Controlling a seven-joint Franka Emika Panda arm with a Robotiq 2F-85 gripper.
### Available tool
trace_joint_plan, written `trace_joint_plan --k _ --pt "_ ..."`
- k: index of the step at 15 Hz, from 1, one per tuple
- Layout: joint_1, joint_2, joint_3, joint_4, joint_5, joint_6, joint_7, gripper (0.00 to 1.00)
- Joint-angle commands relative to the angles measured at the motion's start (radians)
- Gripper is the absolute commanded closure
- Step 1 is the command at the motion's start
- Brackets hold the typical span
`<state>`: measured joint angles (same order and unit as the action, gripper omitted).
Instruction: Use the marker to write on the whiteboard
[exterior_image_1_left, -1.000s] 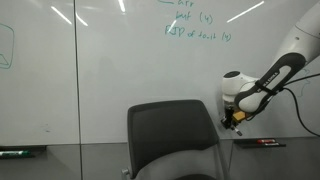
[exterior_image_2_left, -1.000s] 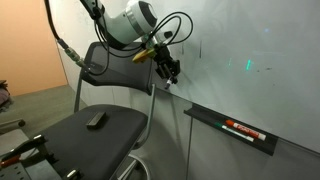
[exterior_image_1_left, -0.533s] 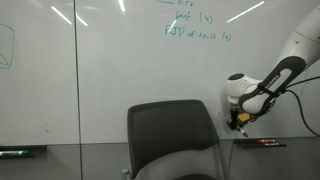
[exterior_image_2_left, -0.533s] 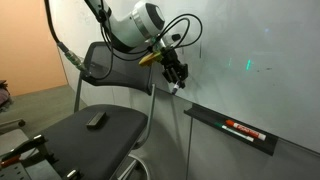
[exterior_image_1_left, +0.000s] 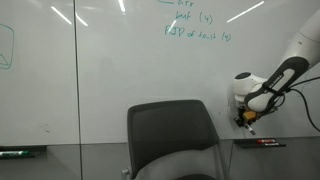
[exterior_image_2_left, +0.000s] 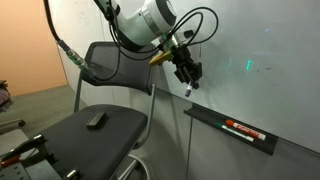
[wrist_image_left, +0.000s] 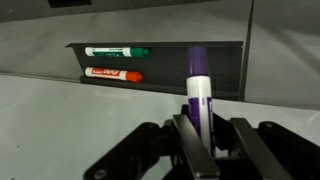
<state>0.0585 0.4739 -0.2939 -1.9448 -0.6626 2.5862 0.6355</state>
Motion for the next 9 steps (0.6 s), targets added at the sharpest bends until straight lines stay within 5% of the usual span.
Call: trace_joint_plan --k 1,5,9 --pt "0.006 0.016 -0.025 0.037 -0.001 -0.006 0.044 0.84" --pt "0.015 -0.003 -0.028 0.024 -0.003 -0.022 0.066 0.85" --pt "0.11 -0.051 -0.042 -0.033 -0.128 -0.205 0.15 0.85"
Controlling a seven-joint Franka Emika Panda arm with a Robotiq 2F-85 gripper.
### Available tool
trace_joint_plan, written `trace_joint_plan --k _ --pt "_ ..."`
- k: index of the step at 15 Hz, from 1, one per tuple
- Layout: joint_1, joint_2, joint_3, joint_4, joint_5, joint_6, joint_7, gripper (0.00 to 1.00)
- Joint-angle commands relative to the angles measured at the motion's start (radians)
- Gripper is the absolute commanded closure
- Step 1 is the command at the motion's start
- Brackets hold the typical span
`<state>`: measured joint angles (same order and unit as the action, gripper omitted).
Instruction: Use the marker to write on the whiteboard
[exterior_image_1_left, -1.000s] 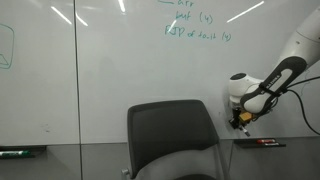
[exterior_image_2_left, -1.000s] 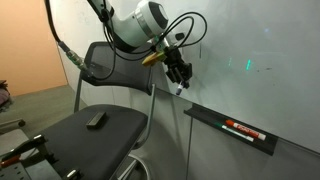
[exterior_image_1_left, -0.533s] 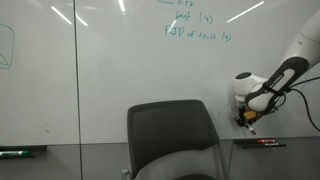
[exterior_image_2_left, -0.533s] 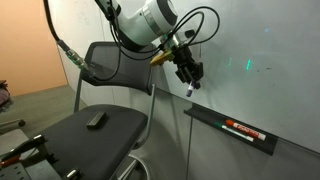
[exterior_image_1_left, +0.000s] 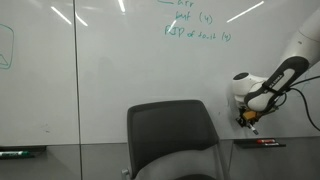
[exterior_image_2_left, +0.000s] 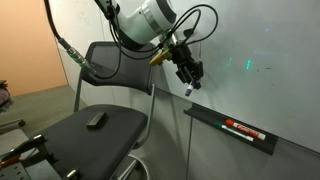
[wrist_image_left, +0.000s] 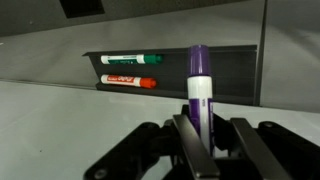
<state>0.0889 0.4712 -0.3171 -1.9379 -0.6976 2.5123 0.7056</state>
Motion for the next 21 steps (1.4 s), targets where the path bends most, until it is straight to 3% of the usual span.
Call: trace_joint_plan --k 1,3,6,9,12,17,21 --pt "0.098 -0.067 -0.003 -0.063 -0.136 -0.198 0.102 0.85" --pt "0.093 -0.11 0.071 -0.117 -0.135 -0.283 0.076 0.85" --pt "0.062 -0.166 0.186 -0.191 -0.02 -0.359 -0.021 0.84" --pt "0.043 -0.197 0.254 -0.251 0.12 -0.403 -0.126 0.84" --pt "0.023 -0.206 0.284 -0.354 0.204 -0.298 -0.257 0.84" --pt "-0.016 -0.111 0.317 -0.504 0.356 0.014 -0.437 0.85" --pt "-0.062 -0.013 0.427 -0.539 0.59 0.102 -0.67 0.85"
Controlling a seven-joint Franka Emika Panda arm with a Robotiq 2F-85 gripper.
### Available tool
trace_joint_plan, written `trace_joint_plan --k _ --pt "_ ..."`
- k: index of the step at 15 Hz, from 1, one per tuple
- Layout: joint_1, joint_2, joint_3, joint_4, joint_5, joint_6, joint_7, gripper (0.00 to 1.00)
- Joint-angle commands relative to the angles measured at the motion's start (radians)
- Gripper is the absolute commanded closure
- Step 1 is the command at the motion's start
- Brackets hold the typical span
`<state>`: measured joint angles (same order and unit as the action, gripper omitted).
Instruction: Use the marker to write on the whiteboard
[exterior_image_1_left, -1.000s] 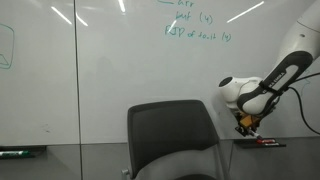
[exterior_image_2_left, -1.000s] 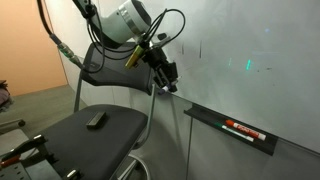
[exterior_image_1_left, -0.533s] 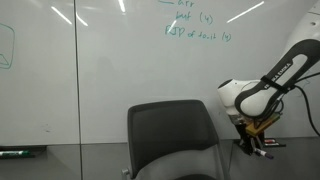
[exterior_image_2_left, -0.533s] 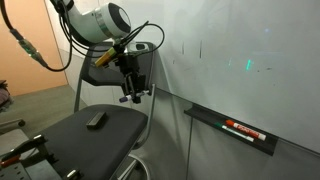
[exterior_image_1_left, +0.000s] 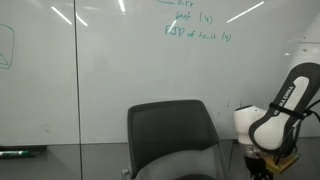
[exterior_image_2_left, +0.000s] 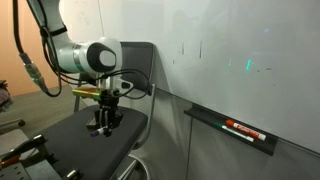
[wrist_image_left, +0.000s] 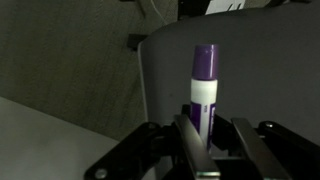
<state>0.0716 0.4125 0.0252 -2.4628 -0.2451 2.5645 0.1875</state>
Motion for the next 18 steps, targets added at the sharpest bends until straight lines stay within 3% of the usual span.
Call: trace_joint_plan --k 1,7,8,10,13,18 --pt "-0.056 0.063 0.115 -0.014 0.185 0.054 -0.198 0.84" --pt "-0.08 0.151 0.234 0.013 0.364 0.114 -0.325 0.82" --pt "-0.082 0.155 0.241 0.014 0.376 0.122 -0.331 0.58" --pt "-0.087 0.151 0.243 0.01 0.391 0.137 -0.334 0.58" --pt "-0.117 0.116 0.243 0.004 0.413 0.127 -0.34 0.38" --pt "-0.114 -0.059 0.165 -0.042 0.405 0.107 -0.264 0.01"
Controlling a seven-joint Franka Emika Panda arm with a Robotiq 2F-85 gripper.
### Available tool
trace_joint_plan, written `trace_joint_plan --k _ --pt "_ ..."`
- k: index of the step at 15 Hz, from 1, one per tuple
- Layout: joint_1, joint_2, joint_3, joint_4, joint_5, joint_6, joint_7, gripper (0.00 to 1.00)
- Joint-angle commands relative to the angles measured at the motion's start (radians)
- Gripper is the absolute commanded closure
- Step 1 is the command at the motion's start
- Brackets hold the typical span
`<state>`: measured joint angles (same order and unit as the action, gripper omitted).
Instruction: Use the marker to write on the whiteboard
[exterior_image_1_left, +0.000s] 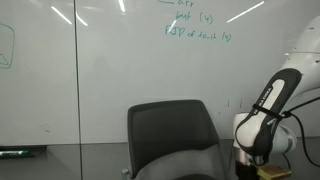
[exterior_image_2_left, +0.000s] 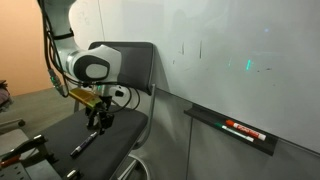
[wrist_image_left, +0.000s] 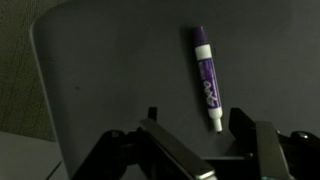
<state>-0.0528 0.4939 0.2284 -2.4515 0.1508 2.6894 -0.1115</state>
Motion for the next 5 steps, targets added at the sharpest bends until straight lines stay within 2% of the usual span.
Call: trace_joint_plan --k 1,5 --pt "0.016 -0.196 -0.064 -0.073 0.002 -0.017 0.057 0.0" --pt "0.019 -0.38 -0.143 -0.124 -0.008 -0.041 0.134 0.0"
